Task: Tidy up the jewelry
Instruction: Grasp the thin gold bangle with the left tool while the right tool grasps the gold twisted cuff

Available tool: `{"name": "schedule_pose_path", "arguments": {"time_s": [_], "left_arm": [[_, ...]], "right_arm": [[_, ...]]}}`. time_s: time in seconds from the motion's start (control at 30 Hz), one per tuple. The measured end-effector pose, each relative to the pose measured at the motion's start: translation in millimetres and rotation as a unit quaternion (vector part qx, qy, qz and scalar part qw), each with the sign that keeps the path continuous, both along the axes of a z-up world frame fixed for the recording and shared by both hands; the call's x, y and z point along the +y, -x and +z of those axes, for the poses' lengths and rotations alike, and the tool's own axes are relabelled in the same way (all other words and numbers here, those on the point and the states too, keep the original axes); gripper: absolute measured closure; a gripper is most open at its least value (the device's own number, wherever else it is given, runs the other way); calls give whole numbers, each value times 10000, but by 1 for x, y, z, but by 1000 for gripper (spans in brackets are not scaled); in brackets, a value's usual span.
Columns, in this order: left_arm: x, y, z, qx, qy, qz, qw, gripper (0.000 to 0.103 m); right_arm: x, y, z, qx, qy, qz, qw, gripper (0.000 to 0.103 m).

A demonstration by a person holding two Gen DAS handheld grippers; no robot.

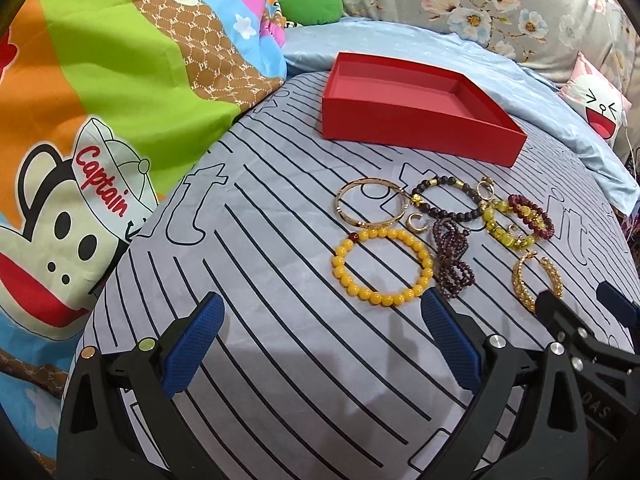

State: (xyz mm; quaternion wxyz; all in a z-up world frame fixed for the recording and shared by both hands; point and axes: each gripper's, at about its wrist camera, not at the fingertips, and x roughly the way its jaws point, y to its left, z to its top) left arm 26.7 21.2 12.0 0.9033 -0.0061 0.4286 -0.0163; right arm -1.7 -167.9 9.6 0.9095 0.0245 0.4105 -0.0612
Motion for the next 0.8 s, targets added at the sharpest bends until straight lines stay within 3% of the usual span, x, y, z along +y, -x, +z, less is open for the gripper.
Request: {"name": "schedule_pose_path", "arguments": {"time_s": [0.43,0.8], "left_arm": [[-4,-9,-9,144,-49,-83,9999,9],[-10,-42,-3,48,-115,-236,9996,9]], "right_arm": [[5,-18,-17,315,-28,132,9994,46],[1,-17,-11,202,-37,66,9998,47]]}}
